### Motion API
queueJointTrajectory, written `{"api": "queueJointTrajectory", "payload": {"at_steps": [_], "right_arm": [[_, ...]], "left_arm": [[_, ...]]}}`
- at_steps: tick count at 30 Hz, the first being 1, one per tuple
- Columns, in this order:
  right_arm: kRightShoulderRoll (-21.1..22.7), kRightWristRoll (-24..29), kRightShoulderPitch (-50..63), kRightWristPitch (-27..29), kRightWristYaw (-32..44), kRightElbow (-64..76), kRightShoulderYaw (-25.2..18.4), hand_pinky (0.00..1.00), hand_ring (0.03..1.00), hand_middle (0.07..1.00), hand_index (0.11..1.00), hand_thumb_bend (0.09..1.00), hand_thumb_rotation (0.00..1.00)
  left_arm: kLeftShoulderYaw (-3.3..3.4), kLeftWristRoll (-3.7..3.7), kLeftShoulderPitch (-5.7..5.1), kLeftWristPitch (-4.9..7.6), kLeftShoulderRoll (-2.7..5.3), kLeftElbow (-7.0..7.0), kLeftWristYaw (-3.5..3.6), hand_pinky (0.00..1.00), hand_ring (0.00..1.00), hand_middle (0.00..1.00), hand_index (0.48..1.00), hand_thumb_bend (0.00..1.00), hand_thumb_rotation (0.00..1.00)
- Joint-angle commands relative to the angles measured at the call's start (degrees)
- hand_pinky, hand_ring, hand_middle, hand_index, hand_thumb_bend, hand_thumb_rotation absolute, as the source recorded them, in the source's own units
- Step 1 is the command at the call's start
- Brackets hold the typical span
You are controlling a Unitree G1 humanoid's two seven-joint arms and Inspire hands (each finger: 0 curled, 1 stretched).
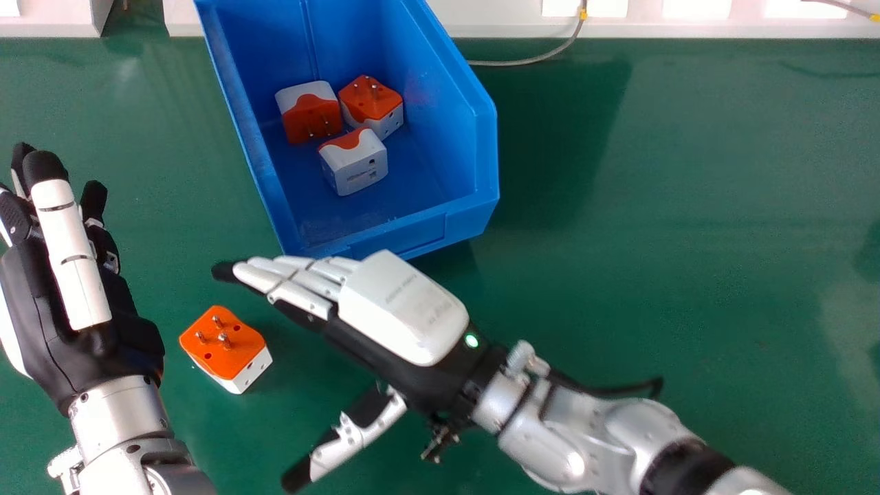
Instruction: Pick all objects and put in blue box
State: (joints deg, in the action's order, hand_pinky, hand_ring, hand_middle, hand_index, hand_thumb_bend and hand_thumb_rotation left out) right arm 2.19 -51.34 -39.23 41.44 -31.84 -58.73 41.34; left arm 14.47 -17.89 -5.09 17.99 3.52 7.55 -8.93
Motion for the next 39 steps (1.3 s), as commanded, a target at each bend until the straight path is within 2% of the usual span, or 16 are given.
{"api": "queueJointTrajectory", "payload": {"at_steps": [1,4,9,12,15,19,24,26,30,31,35,39], "right_arm": [[-2.3,2.6,-3.6,-1.3,3.1,-1.6,-1.4,0.82,0.912,0.960,0.965,1.000,0.60],[-3.9,3.4,-5.2,-2.1,5.6,-2.9,-1.6,0.83,0.925,0.970,0.970,1.000,0.57],[-6.5,2.8,-6.9,-3.6,5.5,-4.5,-1.2,0.82,0.924,0.960,0.973,1.000,0.54],[-7.9,2.6,-7.8,-5.0,5.9,-5.4,-1.0,0.81,0.926,0.965,0.974,1.000,0.53],[-9.3,2.9,-8.7,-6.4,7.0,-6.5,-1.1,0.81,0.926,0.963,0.963,1.000,0.49],[-10.7,3.5,-9.3,-7.3,9.7,-7.1,-1.2,0.81,0.927,0.966,0.957,1.000,0.48],[-12.3,2.1,-9.7,-8.8,10.2,-7.1,0.3,0.81,0.924,0.947,0.948,1.000,0.48],[-12.9,1.9,-10.2,-9.9,11.5,-6.8,0.9,0.81,0.922,0.945,0.946,1.000,0.47],[-13.9,1.1,-11.3,-13.0,15.0,-6.3,2.4,0.73,0.895,0.903,0.880,0.930,0.32],[-14.2,0.8,-11.6,-13.7,15.2,-6.4,2.9,0.73,0.895,0.903,0.880,0.930,0.32],[-15.1,-0.4,-12.7,-15.6,16.5,-6.7,5.0,0.70,0.873,0.886,0.830,0.882,0.22],[-16.2,-1.0,-13.5,-17.3,17.1,-7.2,6.5,0.67,0.854,0.870,0.795,0.846,0.15]], "left_arm": [[0.14,1.28,0.52,0.26,0.86,1.48,-0.45,0.97,1.00,1.00,1.000,0.59,0.76],[0.28,1.33,0.51,0.11,0.94,1.55,-0.76,0.96,1.00,1.00,1.000,0.61,0.75],[0.30,1.13,0.41,0.07,0.90,1.77,-0.62,0.95,1.00,1.00,1.000,0.61,0.75],[0.43,1.79,0.25,-0.15,0.63,1.74,-0.77,0.95,1.00,1.00,1.000,0.61,0.76],[0.58,1.82,0.16,-0.35,0.82,1.90,-0.98,0.94,1.00,1.00,1.000,0.62,0.76],[0.59,0.85,0.01,-0.11,0.92,1.97,-0.10,0.94,1.00,1.00,1.000,0.62,0.74],[0.53,0.59,-0.01,-0.26,0.94,2.02,0.21,0.95,1.00,1.00,1.000,0.61,0.74],[0.58,0.94,0.00,-0.36,0.92,2.08,-0.06,0.95,1.00,1.00,1.000,0.61,0.74],[0.83,1.56,0.02,-0.34,0.93,2.02,-0.55,0.93,1.00,1.00,1.000,0.62,0.74],[0.89,1.58,0.02,-0.35,0.91,1.96,-0.61,0.93,1.00,1.00,1.000,0.62,0.74],[0.96,1.31,0.11,-0.83,0.93,2.09,-0.90,0.93,1.00,1.00,1.000,0.64,0.73],[0.89,2.15,0.12,-0.82,0.69,2.05,-1.21,0.92,1.00,1.00,1.000,0.64,0.74]]}}
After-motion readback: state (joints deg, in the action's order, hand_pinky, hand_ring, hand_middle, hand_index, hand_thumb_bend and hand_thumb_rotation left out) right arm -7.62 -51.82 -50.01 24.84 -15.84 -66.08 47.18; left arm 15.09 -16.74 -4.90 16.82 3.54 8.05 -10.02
